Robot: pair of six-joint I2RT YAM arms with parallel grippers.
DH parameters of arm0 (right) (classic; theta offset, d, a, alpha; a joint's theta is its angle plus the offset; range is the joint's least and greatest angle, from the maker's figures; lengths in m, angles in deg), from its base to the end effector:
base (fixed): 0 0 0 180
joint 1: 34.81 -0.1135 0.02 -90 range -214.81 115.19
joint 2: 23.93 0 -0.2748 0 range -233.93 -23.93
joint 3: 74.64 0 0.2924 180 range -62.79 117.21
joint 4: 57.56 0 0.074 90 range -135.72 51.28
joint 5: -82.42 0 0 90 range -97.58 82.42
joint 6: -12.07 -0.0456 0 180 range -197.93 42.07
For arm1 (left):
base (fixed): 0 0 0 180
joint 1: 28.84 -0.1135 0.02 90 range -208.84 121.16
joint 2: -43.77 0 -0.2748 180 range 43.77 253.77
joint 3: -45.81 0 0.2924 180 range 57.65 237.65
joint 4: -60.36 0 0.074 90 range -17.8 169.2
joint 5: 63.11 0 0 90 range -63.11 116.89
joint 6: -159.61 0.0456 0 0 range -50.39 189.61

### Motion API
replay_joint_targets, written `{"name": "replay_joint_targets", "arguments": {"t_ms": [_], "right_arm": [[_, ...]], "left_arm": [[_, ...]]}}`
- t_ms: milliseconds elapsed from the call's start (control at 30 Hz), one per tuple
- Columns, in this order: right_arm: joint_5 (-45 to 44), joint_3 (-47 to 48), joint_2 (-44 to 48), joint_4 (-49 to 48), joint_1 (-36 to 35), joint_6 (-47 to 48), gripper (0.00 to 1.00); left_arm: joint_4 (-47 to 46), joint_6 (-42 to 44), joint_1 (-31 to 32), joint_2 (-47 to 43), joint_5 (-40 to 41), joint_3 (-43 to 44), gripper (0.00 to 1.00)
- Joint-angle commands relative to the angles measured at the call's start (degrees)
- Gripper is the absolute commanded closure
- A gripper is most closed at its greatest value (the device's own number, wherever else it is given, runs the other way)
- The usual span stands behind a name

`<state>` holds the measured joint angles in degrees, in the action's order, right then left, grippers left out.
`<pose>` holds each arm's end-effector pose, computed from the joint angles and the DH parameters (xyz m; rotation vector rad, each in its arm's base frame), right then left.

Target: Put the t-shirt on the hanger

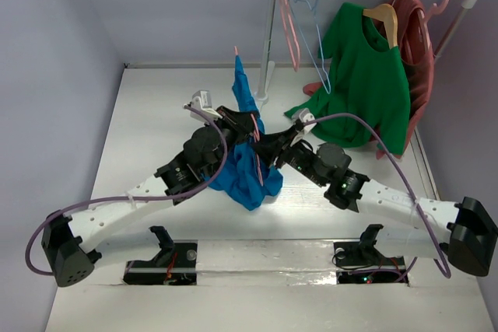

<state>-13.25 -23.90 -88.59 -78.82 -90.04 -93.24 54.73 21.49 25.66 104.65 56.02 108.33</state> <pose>0.1774 0.2476 0.3068 -0.4355 1.4481 0.9303 0.1873 -0.2244 0.3763 -0.3567 1.5149 -1.0808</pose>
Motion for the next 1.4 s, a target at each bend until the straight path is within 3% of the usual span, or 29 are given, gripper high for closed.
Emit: {"name": "replay_joint_targets", "arguments": {"t_ms": [0,67,167,200,233,267,333,400,467,667,800,933,1133,1200,1267,1367], "right_arm": [[-0.7,1.9,5.2,7.2,-0.6,-2.5,0.50],[-0.7,0.0,7.4,10.8,-0.6,-3.8,0.41],[-2.5,-4.5,11.5,13.8,-0.6,-6.1,0.42],[-3.0,-6.1,12.4,13.9,-0.6,-7.0,0.50],[-4.2,-7.6,13.4,14.4,-0.6,-7.6,0.64],[-4.5,-9.9,13.6,15.6,-0.6,-8.5,0.86],[-5.4,-11.6,13.2,16.7,-0.6,-9.4,0.92],[-6.1,-13.8,11.8,16.5,-0.6,-9.0,0.81],[-6.7,-15.2,10.6,15.7,-0.6,-8.3,0.60],[-1.9,-17.4,8.8,11.0,-0.1,-0.1,0.29],[-2.7,-16.0,7.4,11.3,1.2,3.4,0.28],[4.8,-15.3,4.7,8.3,2.7,4.8,0.29],[9.3,-12.9,0.1,6.9,2.7,4.5,0.43],[10.2,-12.9,0.0,5.5,2.7,3.7,0.63],[11.5,-12.5,0.0,5.8,2.7,2.7,0.93],[13.5,-14.4,1.8,5.7,2.7,-0.9,1.00]], "left_arm": [[-4.1,-0.7,-0.9,-4.0,2.1,-0.7,1.00],[-4.6,-1.0,-1.4,-5.0,1.9,-0.8,1.00],[-4.9,-2.0,-1.4,-5.9,1.3,-1.1,1.00],[-5.3,-2.3,-1.9,-6.2,0.9,-1.3,1.00],[-5.6,-2.6,-1.9,-6.5,0.3,-1.3,1.00],[-5.6,-3.1,-1.9,-6.7,0.0,-1.4,1.00],[-5.6,-3.5,-1.9,-7.1,-0.6,-1.3,1.00],[-5.6,-4.1,-1.9,-7.4,-1.3,-1.5,1.00],[-5.7,-4.4,-2.5,-7.6,-1.8,-1.7,1.00],[-4.9,-5.1,-2.5,-8.2,-3.6,-1.8,1.00],[-4.1,-5.5,-2.5,-9.0,-5.0,-1.7,1.00],[-3.5,-5.3,-2.5,-9.9,-5.0,-2.2,1.00],[-2.4,-4.8,-2.5,-9.9,-6.1,-1.1,1.00],[-2.7,-4.6,-2.5,-10.2,-6.2,-1.0,1.00],[-2.7,-4.3,-2.5,-10.3,-5.9,-0.9,1.00],[-2.7,-2.9,-3.0,-10.5,-4.7,-0.1,1.00]]}}
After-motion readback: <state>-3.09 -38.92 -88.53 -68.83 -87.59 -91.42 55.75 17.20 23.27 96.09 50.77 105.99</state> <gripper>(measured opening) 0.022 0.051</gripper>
